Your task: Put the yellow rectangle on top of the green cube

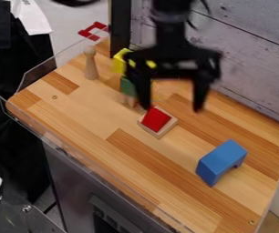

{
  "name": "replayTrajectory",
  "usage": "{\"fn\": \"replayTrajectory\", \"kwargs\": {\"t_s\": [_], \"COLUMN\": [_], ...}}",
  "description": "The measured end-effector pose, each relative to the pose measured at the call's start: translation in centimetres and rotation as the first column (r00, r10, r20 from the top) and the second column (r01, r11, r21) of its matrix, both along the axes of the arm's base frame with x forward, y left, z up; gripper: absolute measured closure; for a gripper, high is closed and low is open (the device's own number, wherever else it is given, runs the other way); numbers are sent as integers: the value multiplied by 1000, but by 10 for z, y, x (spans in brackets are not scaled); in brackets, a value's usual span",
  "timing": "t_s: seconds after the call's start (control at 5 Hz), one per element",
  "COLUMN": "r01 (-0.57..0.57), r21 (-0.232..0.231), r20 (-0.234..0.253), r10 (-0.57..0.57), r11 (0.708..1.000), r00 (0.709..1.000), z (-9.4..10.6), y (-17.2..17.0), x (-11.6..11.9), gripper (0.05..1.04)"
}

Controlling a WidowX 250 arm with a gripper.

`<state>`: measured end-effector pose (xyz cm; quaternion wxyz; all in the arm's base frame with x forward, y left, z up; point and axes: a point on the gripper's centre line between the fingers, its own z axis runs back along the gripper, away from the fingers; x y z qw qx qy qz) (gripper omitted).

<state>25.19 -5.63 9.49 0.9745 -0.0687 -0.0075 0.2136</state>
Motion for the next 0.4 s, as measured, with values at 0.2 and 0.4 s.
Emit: {"fn": "replayTrajectory", "kwargs": {"t_s": [0.2, 0.4], "r01": [244, 476], "r21": [3, -26], "r20": [-34, -30], "r10": [-244, -476], "r11": [970, 879], "r00": [969, 879], "z": [-15, -25], "y": [-26, -38], "x": [12, 11], "gripper": [84, 84]}}
